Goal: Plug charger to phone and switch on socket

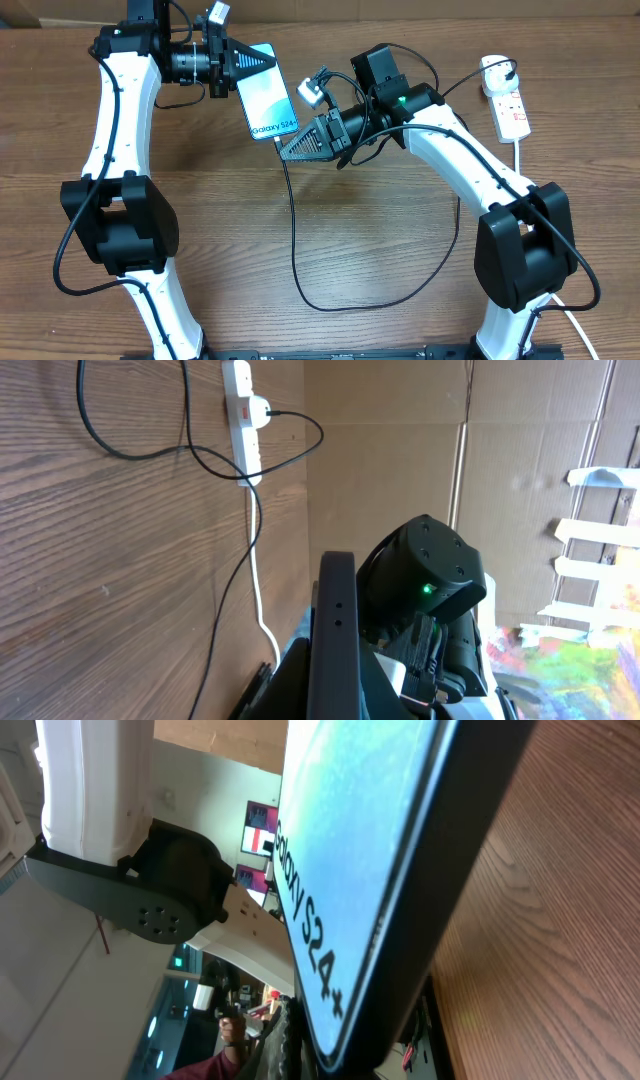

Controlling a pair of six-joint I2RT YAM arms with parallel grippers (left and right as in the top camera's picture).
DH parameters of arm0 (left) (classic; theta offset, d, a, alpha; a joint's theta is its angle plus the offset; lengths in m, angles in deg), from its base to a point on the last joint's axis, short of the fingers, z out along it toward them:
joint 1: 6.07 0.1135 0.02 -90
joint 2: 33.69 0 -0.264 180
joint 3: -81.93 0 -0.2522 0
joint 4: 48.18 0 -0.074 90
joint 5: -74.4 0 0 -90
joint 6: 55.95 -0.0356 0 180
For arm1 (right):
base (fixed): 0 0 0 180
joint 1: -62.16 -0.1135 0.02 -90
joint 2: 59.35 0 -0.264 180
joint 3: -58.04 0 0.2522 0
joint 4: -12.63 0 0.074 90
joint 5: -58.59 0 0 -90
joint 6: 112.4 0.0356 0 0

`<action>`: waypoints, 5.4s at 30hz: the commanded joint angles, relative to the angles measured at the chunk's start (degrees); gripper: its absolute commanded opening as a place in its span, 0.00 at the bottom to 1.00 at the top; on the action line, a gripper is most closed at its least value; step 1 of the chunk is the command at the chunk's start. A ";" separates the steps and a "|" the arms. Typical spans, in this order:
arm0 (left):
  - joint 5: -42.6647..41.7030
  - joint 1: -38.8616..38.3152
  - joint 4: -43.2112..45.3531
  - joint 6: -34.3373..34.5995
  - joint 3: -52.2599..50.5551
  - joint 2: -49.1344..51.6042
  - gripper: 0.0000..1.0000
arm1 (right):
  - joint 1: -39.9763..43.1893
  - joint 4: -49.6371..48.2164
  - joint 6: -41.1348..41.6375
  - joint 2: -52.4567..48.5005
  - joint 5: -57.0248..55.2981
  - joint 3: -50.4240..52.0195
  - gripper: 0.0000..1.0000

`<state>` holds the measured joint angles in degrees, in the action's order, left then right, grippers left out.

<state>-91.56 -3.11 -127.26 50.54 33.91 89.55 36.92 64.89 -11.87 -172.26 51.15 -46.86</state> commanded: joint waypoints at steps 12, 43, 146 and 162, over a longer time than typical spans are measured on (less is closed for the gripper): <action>-3.56 -0.74 -0.48 -2.21 1.14 -0.57 0.04 | 0.24 -0.61 -0.04 1.79 0.55 0.31 0.04; -3.56 -0.50 -0.87 -2.14 1.14 -0.57 0.04 | 1.44 -0.35 0.00 1.79 -0.24 0.31 0.04; 5.90 1.05 -0.44 1.66 1.14 -0.57 0.04 | 6.99 -3.82 9.09 2.97 -10.67 0.31 0.42; 5.90 1.05 -0.46 1.73 1.14 -0.57 0.04 | 0.42 7.34 -2.12 2.97 -13.79 0.31 0.42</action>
<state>-83.89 -2.56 -127.52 52.09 33.93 89.55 38.91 71.86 -11.20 -172.02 38.56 -46.24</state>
